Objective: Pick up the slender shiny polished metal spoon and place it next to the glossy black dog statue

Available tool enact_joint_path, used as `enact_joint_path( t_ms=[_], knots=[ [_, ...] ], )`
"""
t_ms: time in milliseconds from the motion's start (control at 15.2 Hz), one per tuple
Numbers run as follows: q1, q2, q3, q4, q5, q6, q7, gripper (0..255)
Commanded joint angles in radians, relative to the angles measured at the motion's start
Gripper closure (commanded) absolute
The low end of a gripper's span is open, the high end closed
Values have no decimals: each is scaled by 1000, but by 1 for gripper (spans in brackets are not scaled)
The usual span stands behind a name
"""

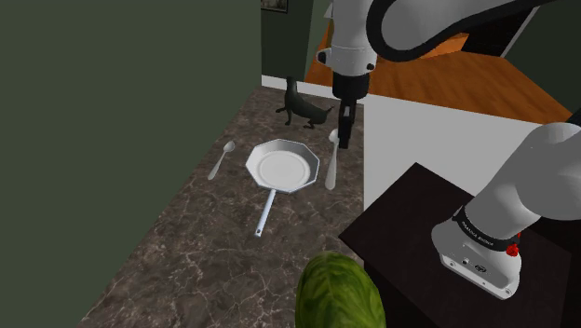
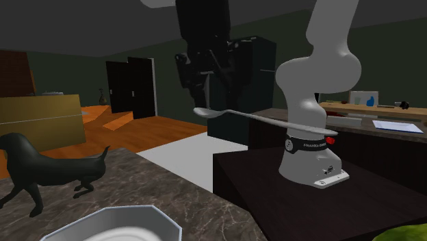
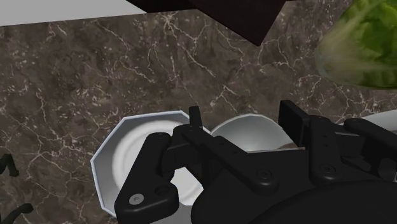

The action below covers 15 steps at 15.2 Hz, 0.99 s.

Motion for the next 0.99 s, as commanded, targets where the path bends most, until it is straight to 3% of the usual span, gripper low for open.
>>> enact_joint_path(
  t_ms=[0, 924],
  knots=[
    [0, -7, -2, 12, 0, -19, -1, 255],
    [-166, 185, -193, 191, -144, -13, -279, 255]
  ],
)
